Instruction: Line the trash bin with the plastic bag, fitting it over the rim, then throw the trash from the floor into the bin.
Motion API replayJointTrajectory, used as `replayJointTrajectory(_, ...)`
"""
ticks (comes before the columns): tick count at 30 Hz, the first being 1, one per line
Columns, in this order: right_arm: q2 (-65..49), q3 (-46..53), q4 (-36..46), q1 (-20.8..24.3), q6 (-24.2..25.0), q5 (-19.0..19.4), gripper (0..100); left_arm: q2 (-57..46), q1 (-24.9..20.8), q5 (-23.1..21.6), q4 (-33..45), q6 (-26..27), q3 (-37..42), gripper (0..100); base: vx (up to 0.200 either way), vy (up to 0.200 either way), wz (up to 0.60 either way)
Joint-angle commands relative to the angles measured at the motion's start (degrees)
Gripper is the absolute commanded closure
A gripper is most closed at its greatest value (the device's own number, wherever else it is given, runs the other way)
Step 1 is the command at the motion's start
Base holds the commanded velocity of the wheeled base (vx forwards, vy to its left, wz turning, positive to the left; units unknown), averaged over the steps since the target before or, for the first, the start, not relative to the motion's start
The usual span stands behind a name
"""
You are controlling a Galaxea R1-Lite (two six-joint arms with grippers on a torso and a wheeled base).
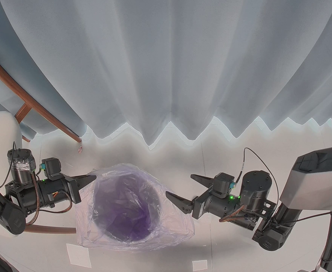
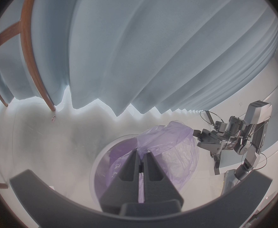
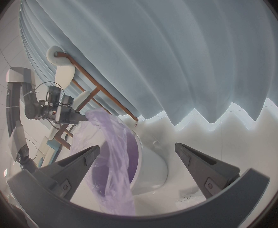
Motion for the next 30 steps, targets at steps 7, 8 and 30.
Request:
replayJointTrajectory(7, 2.38, -5.54, 3.63, 1.38, -0.12, 0.01, 0, 0.2, 0.52, -0.08, -2.12, -0.11, 1.89, 100, 0.0, 0.0, 0.0)
replayJointTrajectory(8, 2.38, -5.54, 3.63, 1.47, -0.03, 0.01, 0, 0.2, 0.52, -0.08, -2.12, -0.11, 1.89, 100, 0.0, 0.0, 0.0)
replayJointTrajectory(30, 6.16, -5.98, 1.61, 2.79, 4.28, 0.01, 100, 1.78, 0.69, -0.08, -2.65, 0.07, 2.15, 100, 0.0, 0.0, 0.0)
